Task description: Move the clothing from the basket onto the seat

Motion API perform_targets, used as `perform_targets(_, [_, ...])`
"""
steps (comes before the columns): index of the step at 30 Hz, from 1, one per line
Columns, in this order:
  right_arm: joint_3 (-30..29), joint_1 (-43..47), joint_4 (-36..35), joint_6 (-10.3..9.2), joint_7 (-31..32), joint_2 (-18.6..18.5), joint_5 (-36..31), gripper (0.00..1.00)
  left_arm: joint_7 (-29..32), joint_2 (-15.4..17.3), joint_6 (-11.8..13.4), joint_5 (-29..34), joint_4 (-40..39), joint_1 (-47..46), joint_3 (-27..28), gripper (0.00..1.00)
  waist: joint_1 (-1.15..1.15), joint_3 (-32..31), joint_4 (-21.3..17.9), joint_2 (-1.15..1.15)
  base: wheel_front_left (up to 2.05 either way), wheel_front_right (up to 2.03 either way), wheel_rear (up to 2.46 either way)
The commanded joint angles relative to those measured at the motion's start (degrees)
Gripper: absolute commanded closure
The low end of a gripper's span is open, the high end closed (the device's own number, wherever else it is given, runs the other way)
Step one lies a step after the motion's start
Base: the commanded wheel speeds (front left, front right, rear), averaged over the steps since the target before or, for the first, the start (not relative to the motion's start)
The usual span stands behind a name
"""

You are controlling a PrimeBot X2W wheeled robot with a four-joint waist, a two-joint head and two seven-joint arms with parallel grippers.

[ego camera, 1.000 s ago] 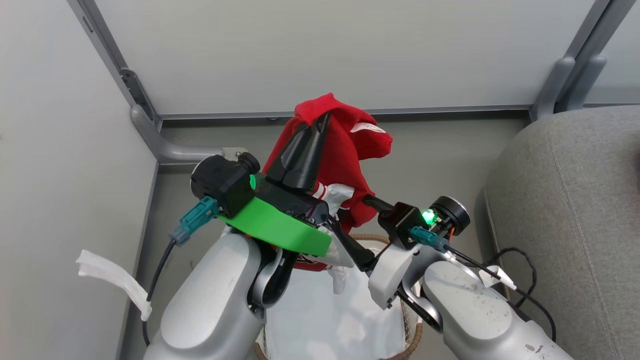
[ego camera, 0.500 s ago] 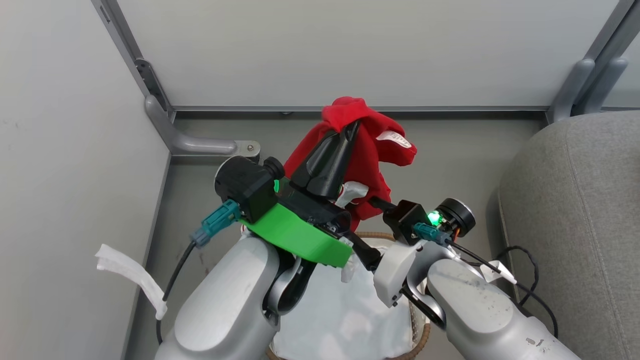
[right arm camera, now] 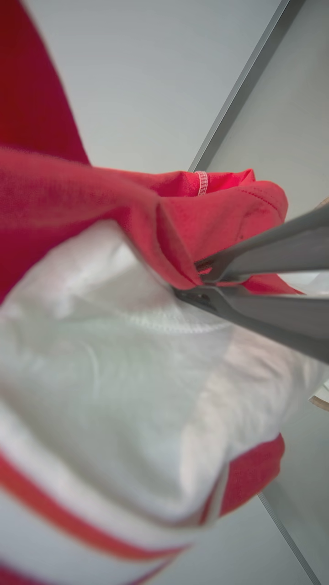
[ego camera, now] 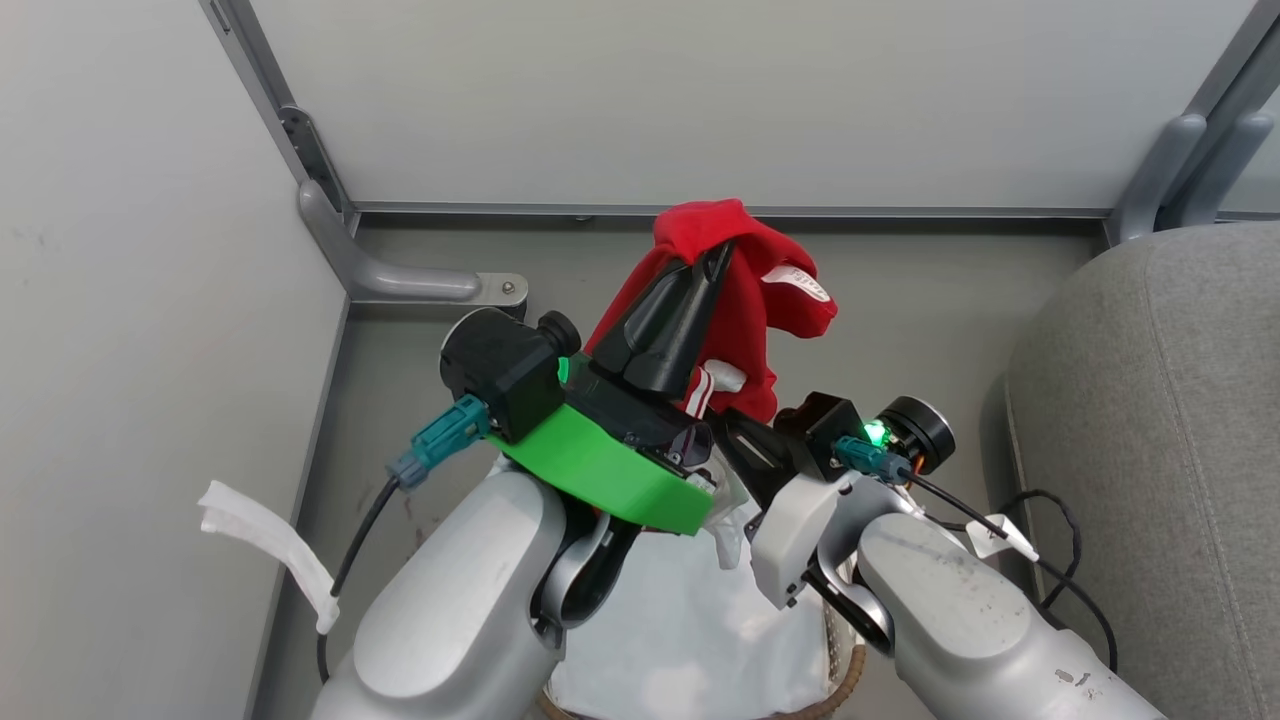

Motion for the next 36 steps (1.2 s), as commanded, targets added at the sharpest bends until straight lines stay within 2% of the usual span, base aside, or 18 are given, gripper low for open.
perform_targets(1, [0.2,0.4,0.1,-0.08,0.0,-0.3,0.4,1.0,0.0,0.0,-0.2,0.2,0.2,-0.7,0.4,1.0,0.0,0.0,-0.2,0.0,0.0,0.0,0.0])
perform_targets(9, [0.1,0.3,-1.6,-0.08,0.0,-0.3,0.8,1.0,0.0,0.0,-0.2,1.3,1.2,0.2,2.0,1.0,0.0,0.7,-1.9,0.0,0.0,0.0,0.0])
perform_targets(10, [-0.1,0.5,-1.9,-0.08,0.0,-0.3,1.0,1.0,0.0,0.0,-0.2,1.0,1.8,0.5,2.1,0.91,0.0,0.7,-2.3,0.0,0.0,0.0,0.0])
perform_targets(11, [0.0,0.8,-2.3,-0.08,0.0,-0.3,1.1,1.0,0.0,0.0,-0.2,1.6,2.4,0.5,2.2,0.55,0.0,0.7,-2.8,0.0,0.0,0.0,0.0])
perform_targets(12, [0.0,0.9,-2.7,-0.08,0.0,-0.3,1.1,1.0,0.0,0.0,-0.2,1.9,2.8,0.5,2.4,0.0,0.0,0.8,-3.3,0.0,0.0,0.0,0.0])
perform_targets(20, [-2.6,4.3,-7.9,-0.08,0.0,-0.3,0.7,1.0,0.0,0.5,-0.2,5.1,6.6,2.2,5.7,0.0,0.0,0.7,-9.9,0.0,0.0,0.0,0.0])
perform_targets(27, [-7.0,9.7,-14.0,-0.08,-0.1,-0.2,-0.1,1.0,0.0,2.2,-0.2,7.1,8.5,4.9,8.0,0.0,0.0,0.7,-18.5,0.0,0.0,0.0,0.0])
perform_targets(36, [-12.3,16.0,-20.4,-0.07,-0.1,-0.2,-1.1,1.0,0.0,4.1,-0.2,9.2,9.5,8.3,8.1,0.0,0.0,1.0,-29.1,0.0,0.0,0.0,0.0])
